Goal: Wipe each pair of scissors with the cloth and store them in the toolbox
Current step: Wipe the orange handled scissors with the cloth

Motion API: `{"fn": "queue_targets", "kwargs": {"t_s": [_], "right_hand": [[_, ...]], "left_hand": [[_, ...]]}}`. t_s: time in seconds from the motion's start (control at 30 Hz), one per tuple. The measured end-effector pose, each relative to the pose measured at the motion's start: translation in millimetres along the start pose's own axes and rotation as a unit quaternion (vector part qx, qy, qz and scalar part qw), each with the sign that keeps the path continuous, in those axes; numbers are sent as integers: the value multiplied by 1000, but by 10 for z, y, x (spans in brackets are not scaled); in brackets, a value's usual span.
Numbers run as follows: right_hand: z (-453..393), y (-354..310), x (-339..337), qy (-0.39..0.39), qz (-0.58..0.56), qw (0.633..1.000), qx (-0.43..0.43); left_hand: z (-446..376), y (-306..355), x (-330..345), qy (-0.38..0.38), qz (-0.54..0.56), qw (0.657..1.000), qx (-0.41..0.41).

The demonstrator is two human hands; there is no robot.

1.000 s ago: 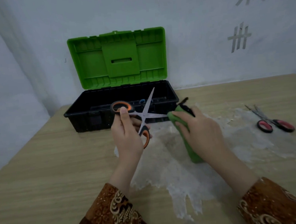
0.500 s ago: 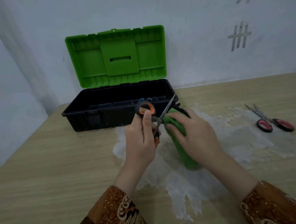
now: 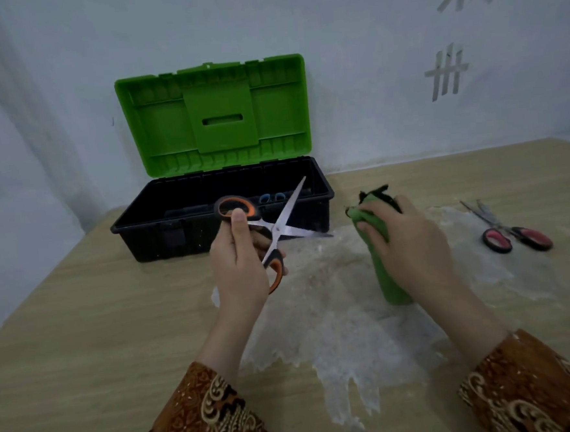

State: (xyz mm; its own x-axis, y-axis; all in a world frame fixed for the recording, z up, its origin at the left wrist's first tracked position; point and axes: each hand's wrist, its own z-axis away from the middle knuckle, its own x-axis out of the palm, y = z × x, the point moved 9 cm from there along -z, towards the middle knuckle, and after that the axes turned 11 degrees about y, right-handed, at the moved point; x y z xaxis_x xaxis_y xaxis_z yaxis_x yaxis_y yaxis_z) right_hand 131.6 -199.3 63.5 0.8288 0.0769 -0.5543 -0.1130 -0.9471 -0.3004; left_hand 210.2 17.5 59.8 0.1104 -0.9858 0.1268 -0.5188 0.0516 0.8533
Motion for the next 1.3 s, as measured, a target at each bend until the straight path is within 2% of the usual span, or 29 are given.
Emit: {"fn": "queue_targets", "kwargs": {"t_s": [0.07,0.1,0.17,0.23,0.3,0.53,0.67,0.73,0.8,0.87,1.0,1.1,1.3], "right_hand": [[-37,-175,-197,77,-68,993,-49],[-25,-295,-240,88,-101,987,-85],[59,-551,-170,41,-138,977,-158],[180,-717,21,-31,-96,972,-211],[211,-702,149,-59,-42,976,-206],[96,-258,175,-26,38,992,-118],[-3,69,40,14,35,999,-16],[-38,90,-77,52,7,999,-2],[-63,-17,-160,77,-42,996,-13],[-26,-232,-159,70,-88,992,-51],[249,-751,91,-28,-141,979,-148],[351,-938,152,-46,-130,967,-212],[213,-742,37,23,-62,986,-152]], "left_hand": [[11,-107,96,-46,-11,998,-33],[29,-156,150,-71,-26,996,-43],[84,-205,244,-119,-56,990,-56],[117,-210,283,-147,-54,985,-71],[109,-199,279,-172,-30,980,-94],[130,-199,295,-226,-8,965,-135],[103,-187,269,-190,-12,974,-126],[85,-170,245,-153,5,981,-117],[80,-165,226,-116,3,990,-86],[103,-165,209,-82,-11,995,-56],[132,-169,162,-28,-25,999,-31],[98,-193,81,7,-10,999,-40],[139,-159,134,-4,21,998,-65]]}}
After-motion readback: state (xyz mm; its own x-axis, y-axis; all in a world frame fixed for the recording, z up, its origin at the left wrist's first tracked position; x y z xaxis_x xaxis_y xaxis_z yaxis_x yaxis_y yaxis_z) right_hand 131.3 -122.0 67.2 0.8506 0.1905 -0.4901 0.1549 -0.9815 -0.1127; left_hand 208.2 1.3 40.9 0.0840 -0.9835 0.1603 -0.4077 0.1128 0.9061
